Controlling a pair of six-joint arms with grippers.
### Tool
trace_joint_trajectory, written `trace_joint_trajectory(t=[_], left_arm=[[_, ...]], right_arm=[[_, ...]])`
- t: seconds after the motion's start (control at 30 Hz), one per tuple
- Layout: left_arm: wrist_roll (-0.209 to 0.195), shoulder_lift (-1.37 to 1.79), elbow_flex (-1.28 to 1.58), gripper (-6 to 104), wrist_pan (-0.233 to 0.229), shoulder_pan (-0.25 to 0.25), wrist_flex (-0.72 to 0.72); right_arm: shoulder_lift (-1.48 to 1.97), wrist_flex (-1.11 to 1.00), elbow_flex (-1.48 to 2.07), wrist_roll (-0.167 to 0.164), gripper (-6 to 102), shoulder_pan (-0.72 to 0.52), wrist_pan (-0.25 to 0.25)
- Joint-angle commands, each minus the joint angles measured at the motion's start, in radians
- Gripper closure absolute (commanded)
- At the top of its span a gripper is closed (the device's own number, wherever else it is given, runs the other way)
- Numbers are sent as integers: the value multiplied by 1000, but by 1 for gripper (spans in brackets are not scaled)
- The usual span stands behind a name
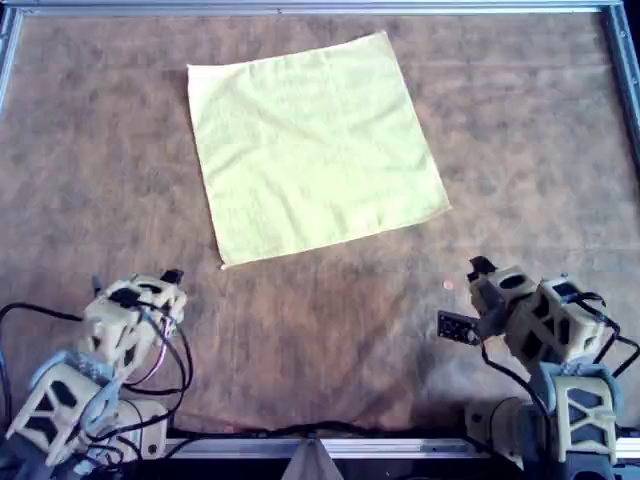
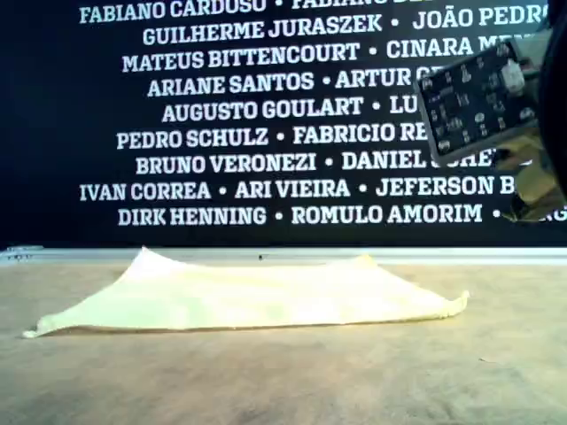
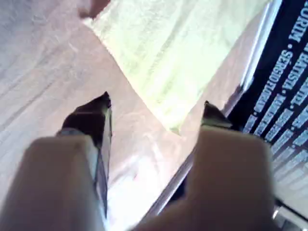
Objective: Fold a cloth
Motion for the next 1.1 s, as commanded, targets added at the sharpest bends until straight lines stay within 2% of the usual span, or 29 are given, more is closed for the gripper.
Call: trace_joint_trajectory(t=[0.0,0.17,0.33,0.4,0.57,0.63,0.93,1.07], left_arm=[[-25,-158,-69,31,3,-28,-115],[-35,-468,-209,31,5,-28,-253],[-41,-808,-446,31,5,-43,-253],[-54,-928,-506,31,5,-81,-253],[-86,-1081,-581,30,2,-256,-255],[-87,-1098,-594,30,-11,-272,-255],[-89,-1101,-595,30,-23,-256,-267],[-89,-1103,-598,30,-110,-189,-268]], right_arm=[[-63,-61,-64,5,32,2,-9],[-204,-95,-80,-8,32,2,-9],[-330,-256,-84,-9,32,0,-3],[-410,-298,-101,-9,32,2,-8],[-710,-314,-262,-9,32,25,-8],[-844,-314,-356,-9,32,37,-8],[-1359,-314,-747,-9,32,44,-8],[-1466,-314,-848,-9,32,46,-9]])
